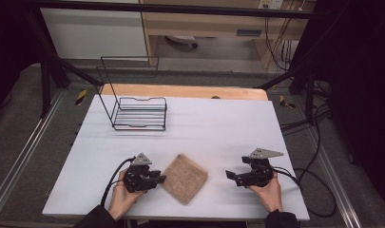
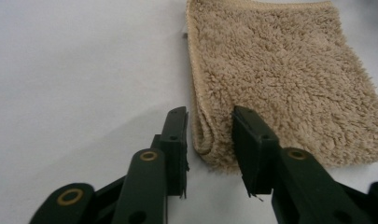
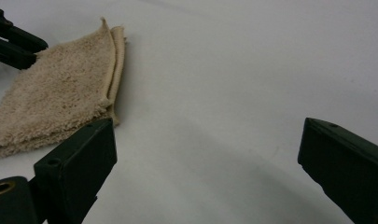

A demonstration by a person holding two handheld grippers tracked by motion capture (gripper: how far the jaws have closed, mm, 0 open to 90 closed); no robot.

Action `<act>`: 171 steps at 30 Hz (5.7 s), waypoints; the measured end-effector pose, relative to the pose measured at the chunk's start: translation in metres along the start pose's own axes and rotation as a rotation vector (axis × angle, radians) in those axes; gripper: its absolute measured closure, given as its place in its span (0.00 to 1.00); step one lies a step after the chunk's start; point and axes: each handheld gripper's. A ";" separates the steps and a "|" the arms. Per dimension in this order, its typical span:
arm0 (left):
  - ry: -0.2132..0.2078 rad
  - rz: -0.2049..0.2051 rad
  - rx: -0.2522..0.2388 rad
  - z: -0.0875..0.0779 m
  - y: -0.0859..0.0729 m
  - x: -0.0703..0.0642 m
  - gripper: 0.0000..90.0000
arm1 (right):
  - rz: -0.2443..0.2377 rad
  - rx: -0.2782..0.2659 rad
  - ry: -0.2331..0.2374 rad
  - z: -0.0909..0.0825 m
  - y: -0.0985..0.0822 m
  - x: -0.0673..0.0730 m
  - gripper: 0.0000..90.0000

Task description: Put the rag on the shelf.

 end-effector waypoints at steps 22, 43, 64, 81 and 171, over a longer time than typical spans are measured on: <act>0.038 0.023 0.026 0.004 0.001 -0.009 0.82 | -0.078 0.051 0.104 0.064 0.051 0.061 0.23; 0.029 0.021 0.030 0.004 0.001 -0.009 0.86 | -0.081 0.214 0.116 0.122 0.065 0.086 0.72; 0.024 0.027 0.042 -0.005 0.005 -0.009 0.93 | -0.056 0.185 0.158 0.114 0.070 0.090 0.93; 0.124 -0.019 0.029 -0.014 0.034 0.028 0.93 | 0.011 0.088 0.064 0.126 0.074 0.104 0.93; 0.100 0.020 -0.055 -0.057 0.005 0.018 0.42 | 0.000 -0.003 0.074 0.067 0.028 0.095 0.24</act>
Point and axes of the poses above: each handheld gripper's, and its own axes: z roughly forward along the jaws, y roughly out of its top, x roughly to its left, and after that the axes turned 5 degrees about -y, right-handed
